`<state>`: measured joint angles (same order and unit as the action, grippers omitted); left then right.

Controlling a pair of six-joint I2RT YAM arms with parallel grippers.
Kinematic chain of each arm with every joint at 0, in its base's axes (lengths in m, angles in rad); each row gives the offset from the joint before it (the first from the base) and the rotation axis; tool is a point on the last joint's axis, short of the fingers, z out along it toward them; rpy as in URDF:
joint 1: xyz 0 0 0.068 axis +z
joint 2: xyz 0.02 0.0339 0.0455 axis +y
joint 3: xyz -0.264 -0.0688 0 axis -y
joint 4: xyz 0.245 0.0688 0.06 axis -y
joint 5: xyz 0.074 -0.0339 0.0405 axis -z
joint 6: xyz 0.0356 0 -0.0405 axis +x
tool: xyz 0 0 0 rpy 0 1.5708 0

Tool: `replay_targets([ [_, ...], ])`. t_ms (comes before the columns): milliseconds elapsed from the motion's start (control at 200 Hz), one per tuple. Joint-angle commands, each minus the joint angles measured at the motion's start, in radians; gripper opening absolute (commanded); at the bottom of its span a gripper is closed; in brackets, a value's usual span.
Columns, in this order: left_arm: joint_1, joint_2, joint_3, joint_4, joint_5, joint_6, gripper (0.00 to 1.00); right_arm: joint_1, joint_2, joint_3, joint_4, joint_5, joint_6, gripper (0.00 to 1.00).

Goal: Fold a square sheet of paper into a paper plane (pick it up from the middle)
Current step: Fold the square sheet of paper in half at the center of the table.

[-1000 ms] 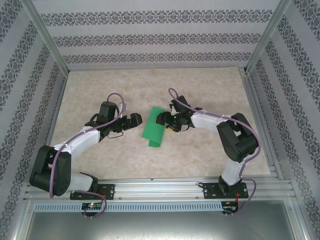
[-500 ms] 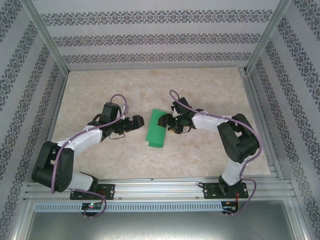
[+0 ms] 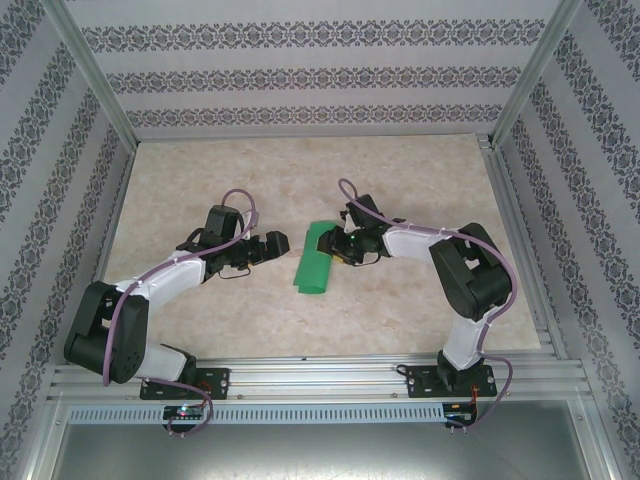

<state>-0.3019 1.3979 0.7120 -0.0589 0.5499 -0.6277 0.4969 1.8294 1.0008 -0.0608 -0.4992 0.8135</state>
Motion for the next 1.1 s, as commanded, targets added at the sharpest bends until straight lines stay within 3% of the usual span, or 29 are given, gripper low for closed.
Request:
replay_targets([
  [0, -0.015, 0.006, 0.017, 0.022, 0.015, 0.012, 1.0, -0.03, -0.001, 0.015, -0.041, -0.066, -0.117, 0.44],
  [120, -0.02, 0.006, 0.02, 0.021, 0.017, 0.011, 1.0, -0.054, 0.033, 0.047, -0.091, -0.136, -0.225, 0.45],
  [370, -0.033, 0.014, 0.023, 0.027, 0.013, 0.0, 1.0, -0.074, 0.068, 0.079, -0.132, -0.196, -0.301, 0.45],
  [1094, -0.042, 0.046, 0.046, 0.019, -0.002, 0.003, 1.0, 0.002, 0.102, 0.223, -0.479, 0.183, -0.321, 0.65],
])
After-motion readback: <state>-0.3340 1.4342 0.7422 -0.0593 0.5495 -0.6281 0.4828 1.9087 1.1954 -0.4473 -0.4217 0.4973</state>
